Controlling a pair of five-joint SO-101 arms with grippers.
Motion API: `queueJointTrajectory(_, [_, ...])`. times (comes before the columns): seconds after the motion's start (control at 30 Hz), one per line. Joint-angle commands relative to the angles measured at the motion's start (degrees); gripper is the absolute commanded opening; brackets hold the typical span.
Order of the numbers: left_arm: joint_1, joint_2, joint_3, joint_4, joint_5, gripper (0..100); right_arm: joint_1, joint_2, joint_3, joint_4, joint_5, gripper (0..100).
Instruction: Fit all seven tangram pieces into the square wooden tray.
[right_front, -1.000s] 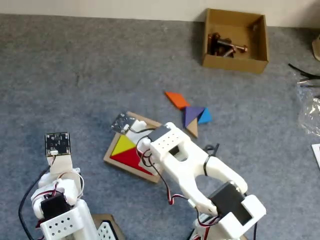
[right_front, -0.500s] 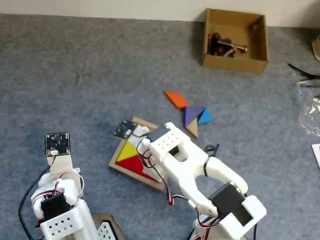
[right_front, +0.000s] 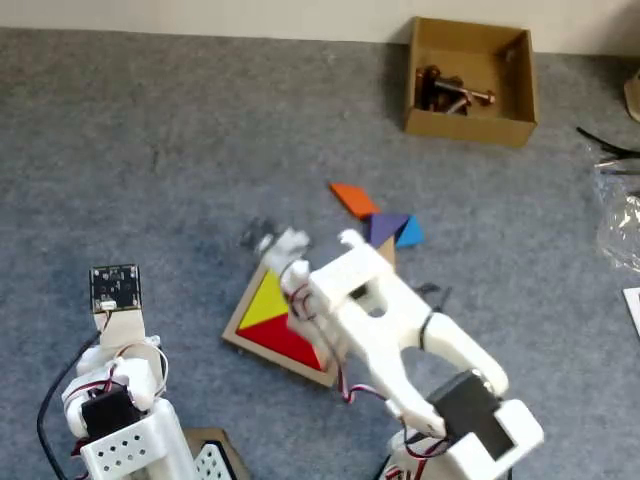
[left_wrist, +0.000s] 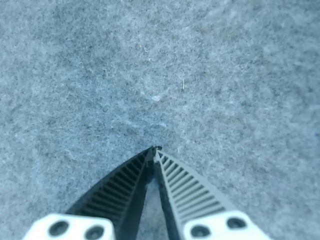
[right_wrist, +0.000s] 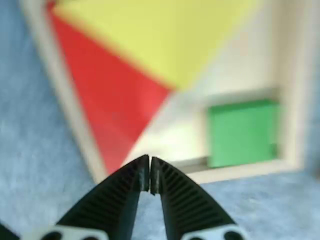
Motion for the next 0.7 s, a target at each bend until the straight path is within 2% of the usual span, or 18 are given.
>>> queueJointTrajectory(0.0, [0.8, -0.3, 1.2, 0.5, 0.5, 1, 5.0, -6.4, -6.8, 1.7, -1.8, 0.6])
queueJointTrajectory(0.23, [0.8, -0.3, 1.2, 0.5, 0.5, 1, 13.3, -10.1, -14.4, 8.9, -2.0, 0.7])
queueJointTrajectory(0.47, [0.8, -0.3, 1.2, 0.5, 0.5, 1, 18.6, -6.2, -22.5, 11.9, -3.7, 1.6])
queueJointTrajectory(0.57, [0.8, -0.3, 1.2, 0.5, 0.5, 1, 20.4, -2.2, -28.5, 13.4, -8.7, 9.7])
queueJointTrajectory(0.67, [0.8, -0.3, 1.2, 0.5, 0.5, 1, 20.9, 2.9, -37.9, 17.9, -9.5, 18.9])
